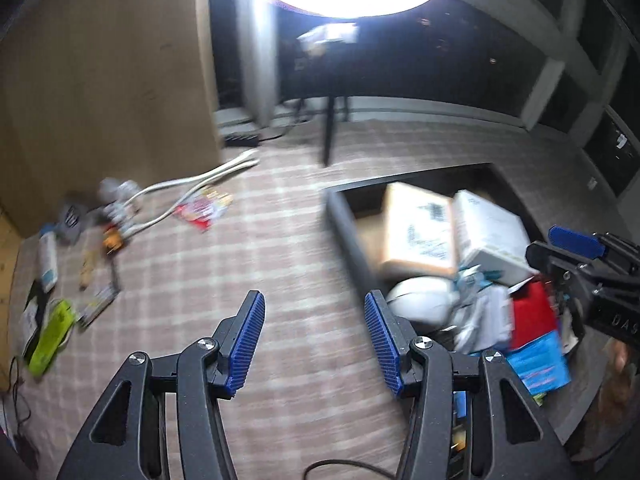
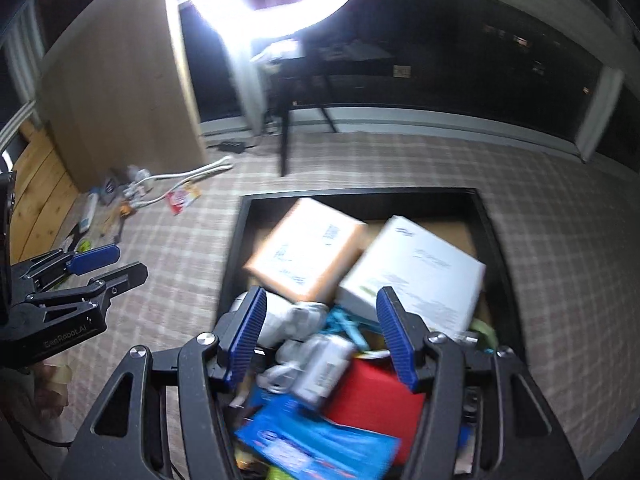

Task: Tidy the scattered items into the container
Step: 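Move both tools back toward the scattered items on the floor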

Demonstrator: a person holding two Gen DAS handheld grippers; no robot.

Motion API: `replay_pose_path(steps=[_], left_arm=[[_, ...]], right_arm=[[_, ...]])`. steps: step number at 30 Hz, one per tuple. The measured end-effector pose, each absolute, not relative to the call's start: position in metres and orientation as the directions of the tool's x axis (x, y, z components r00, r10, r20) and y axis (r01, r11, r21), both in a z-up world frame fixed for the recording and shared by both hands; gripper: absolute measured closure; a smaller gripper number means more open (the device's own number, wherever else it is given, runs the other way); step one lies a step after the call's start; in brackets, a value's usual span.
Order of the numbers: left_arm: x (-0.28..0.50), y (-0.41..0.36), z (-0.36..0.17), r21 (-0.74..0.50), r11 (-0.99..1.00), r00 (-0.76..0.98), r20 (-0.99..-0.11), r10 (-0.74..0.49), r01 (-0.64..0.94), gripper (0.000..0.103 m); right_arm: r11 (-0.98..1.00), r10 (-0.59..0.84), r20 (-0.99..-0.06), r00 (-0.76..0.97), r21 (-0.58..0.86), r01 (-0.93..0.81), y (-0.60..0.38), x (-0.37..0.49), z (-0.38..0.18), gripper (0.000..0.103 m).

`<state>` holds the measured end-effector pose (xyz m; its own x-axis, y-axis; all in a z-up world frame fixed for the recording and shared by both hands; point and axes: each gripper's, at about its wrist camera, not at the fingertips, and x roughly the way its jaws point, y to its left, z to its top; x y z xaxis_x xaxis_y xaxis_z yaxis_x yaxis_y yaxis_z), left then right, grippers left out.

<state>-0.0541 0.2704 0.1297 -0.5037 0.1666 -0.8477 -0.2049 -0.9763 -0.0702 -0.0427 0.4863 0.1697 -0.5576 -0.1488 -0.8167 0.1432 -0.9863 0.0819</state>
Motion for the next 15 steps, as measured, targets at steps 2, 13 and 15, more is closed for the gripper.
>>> replay_pose_path(steps=[2, 13, 15], left_arm=[[-0.053, 0.245, 0.126, -0.068, -0.984, -0.502, -0.853, 0.143, -0.165, 0.054], [-0.049, 0.12, 0.103, -0.036, -0.999, -0.481, -0.875, 0.051, -0.04, 0.054], [-0.051, 0.102, 0.098, -0.021, -0.999, -0.476, -0.879, 0.037, -0.039, 0.057]], right_arm=[[-0.98, -0.168, -0.819, -0.549, 0.082, 0.179, 0.466, -0.046, 0.167, 0.047], [-0.942, -0.258, -0.841, -0.476, 0.109, 0.318, 0.346, -0.075, 0.15, 0.048], [-0.932, -0.276, -0.845, -0.459, 0.12, 0.341, 0.323, -0.081, 0.148, 0.052]])
